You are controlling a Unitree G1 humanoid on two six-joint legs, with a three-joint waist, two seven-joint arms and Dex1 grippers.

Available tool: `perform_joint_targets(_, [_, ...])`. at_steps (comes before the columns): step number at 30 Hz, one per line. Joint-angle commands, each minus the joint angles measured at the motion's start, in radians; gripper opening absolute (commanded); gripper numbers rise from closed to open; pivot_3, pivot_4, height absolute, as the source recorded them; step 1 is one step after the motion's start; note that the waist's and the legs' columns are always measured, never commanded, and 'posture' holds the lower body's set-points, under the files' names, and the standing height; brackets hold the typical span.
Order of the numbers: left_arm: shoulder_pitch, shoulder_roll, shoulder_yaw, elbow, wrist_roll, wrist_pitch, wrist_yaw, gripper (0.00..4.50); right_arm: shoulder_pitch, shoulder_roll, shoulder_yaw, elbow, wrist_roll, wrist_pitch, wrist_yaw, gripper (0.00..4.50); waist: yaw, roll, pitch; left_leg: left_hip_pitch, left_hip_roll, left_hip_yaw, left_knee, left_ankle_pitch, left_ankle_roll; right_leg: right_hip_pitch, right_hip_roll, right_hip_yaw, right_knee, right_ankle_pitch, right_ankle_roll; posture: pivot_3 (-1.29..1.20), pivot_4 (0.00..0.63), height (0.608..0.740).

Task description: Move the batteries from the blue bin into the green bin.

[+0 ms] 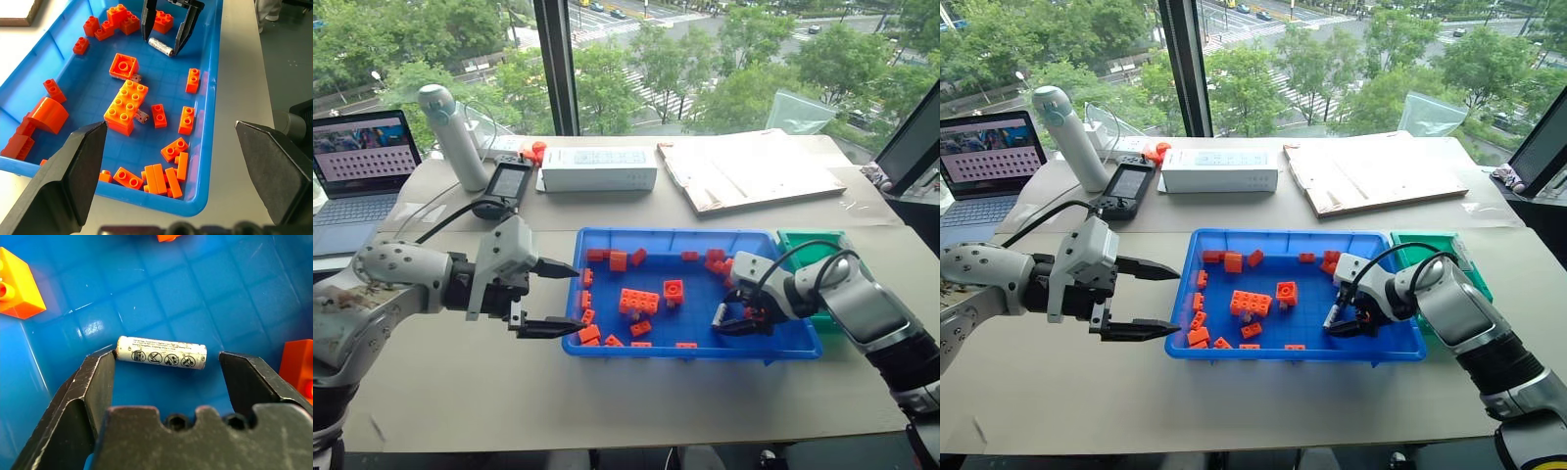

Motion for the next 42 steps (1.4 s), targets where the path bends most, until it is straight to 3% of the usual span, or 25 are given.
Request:
perform_joint_targets(1, [-0.017, 0.012, -0.006, -0.002, 0.012, -0.025, -0.013, 4.5, -0.007, 0.012, -0.037, 0.004, 0.01, 0.018, -0.011, 2.63, 0.0, 0.0, 0.0, 0.0, 0.0, 0.0, 0.0, 0.0, 0.0, 0.0, 0.0, 0.0, 0.0, 0.0, 0.0, 0.0, 0.15, 0.73])
perform_joint_targets(12, [-0.026, 0.008, -0.019, 0.008, 0.025, -0.035, -0.026, 4.5, -0.069, -0.067, -0.212, -0.019, 0.122, 0.044, 0.038, 2.53, 0.0, 0.0, 0.0, -0.001, 0.0, 0.0, 0.0, 0.0, 0.0, 0.001, 0.0, 0.0, 0.0, 0.0, 0.0, 0.0, 0.15, 0.73])
perform_joint_targets(17, [-0.037, 0.001, -0.021, 0.011, 0.021, -0.037, -0.024, 4.5, -0.145, -0.223, -0.345, 0.182, 0.088, 0.029, -0.005, 2.53, 0.005, 0.0, 0.0, -0.001, 0.0, 0.0, 0.0, 0.0, 0.0, -0.001, 0.0, 0.0, 0.0, 0.0, 0.0, 0.0, 0.15, 0.73])
perform_joint_targets(22, [-0.037, -0.005, -0.017, 0.017, 0.008, -0.035, -0.029, 4.5, -0.115, -0.329, -0.326, 0.375, 0.011, -0.111, 0.015, 2.53, 0.002, 0.0, 0.0, 0.0, 0.0, 0.001, 0.0, -0.002, -0.001, -0.001, 0.0, 0.0, -0.003, 0.0, 0.0, 0.0, 0.15, 0.73])
perform_joint_targets(27, [-0.058, -0.02, -0.04, 0.029, 0.019, -0.044, -0.031, 4.5, -0.075, -0.297, -0.301, 0.388, -0.003, -0.138, 0.031, 2.53, -0.021, 0.001, 0.001, 0.0, 0.0, 0.002, -0.001, 0.0, 0.001, 0.0, 0.0, 0.002, 0.0, 0.0, 0.0, 0.0, 0.15, 0.73])
perform_joint_targets(28, [-0.065, -0.023, -0.041, 0.031, 0.02, -0.042, -0.03, 4.5, -0.075, -0.289, -0.303, 0.373, 0.0, -0.133, 0.031, 3.33, -0.024, 0.002, 0.001, 0.0, 0.0, 0.003, -0.001, 0.0, 0.001, 0.0, 0.0, 0.002, 0.001, 0.0, 0.0, 0.0, 0.15, 0.73])
perform_joint_targets(31, [-0.063, -0.022, -0.033, 0.027, 0.012, -0.036, -0.026, 4.5, -0.091, -0.248, -0.32, 0.299, 0.038, -0.145, 0.039, 4.08, -0.024, 0.002, 0.001, 0.0, 0.0, 0.002, -0.001, 0.0, 0.001, 0.0, 0.0, 0.002, 0.001, 0.0, 0.0, 0.0, 0.15, 0.73])
perform_joint_targets(35, [-0.055, -0.016, -0.025, 0.023, 0.008, -0.03, -0.021, 4.5, -0.084, -0.2, -0.329, 0.131, 0.137, -0.088, 0.104, 4.08, -0.025, 0.002, 0.001, 0.0, 0.0, 0.002, -0.001, 0.0, 0.001, 0.0, 0.0, 0.002, 0.001, 0.0, 0.0, 0.0, 0.15, 0.73])
perform_joint_targets(42, [-0.054, -0.01, -0.013, 0.015, 0.002, -0.019, -0.003, 4.5, -0.12, -0.02, -0.231, -0.068, 0.194, -0.03, 0.065, 4.08, -0.016, 0.002, 0.001, 0.0, 0.0, 0.001, 0.0, 0.0, 0.001, 0.001, 0.0, 0.001, 0.001, 0.0, 0.0, 0.0, 0.15, 0.73])
